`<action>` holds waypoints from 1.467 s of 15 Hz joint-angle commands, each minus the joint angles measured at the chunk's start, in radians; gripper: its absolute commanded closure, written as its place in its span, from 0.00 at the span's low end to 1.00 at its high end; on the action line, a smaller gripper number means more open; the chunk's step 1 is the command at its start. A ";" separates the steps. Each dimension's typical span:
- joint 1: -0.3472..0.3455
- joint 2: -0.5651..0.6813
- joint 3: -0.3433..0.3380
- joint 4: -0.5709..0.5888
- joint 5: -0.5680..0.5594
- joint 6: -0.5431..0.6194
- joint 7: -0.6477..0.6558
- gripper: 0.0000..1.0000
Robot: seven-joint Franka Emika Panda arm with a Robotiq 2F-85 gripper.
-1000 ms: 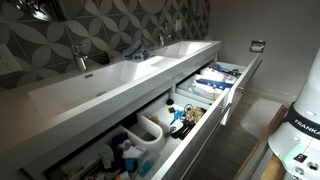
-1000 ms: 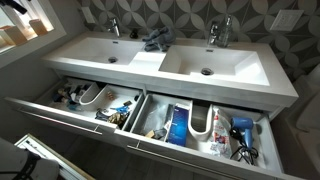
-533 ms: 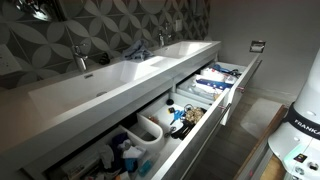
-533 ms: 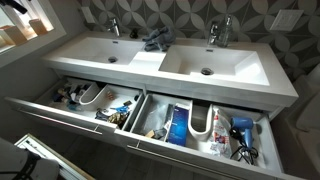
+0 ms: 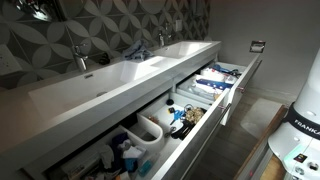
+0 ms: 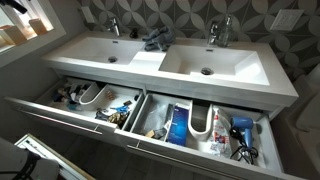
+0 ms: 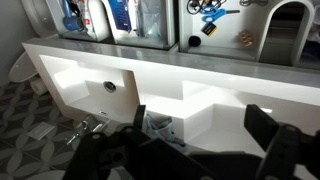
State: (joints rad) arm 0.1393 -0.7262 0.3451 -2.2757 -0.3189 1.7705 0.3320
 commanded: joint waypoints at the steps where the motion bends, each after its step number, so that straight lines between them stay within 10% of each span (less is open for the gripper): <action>1: -0.002 0.001 0.002 0.003 0.001 -0.002 -0.001 0.00; 19: -0.002 0.008 -0.001 0.007 0.004 -0.007 -0.007 0.00; 22: 0.023 0.043 -0.001 0.042 -0.034 0.143 -0.095 0.00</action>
State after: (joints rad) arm 0.1431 -0.7209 0.3448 -2.2744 -0.3189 1.8183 0.3009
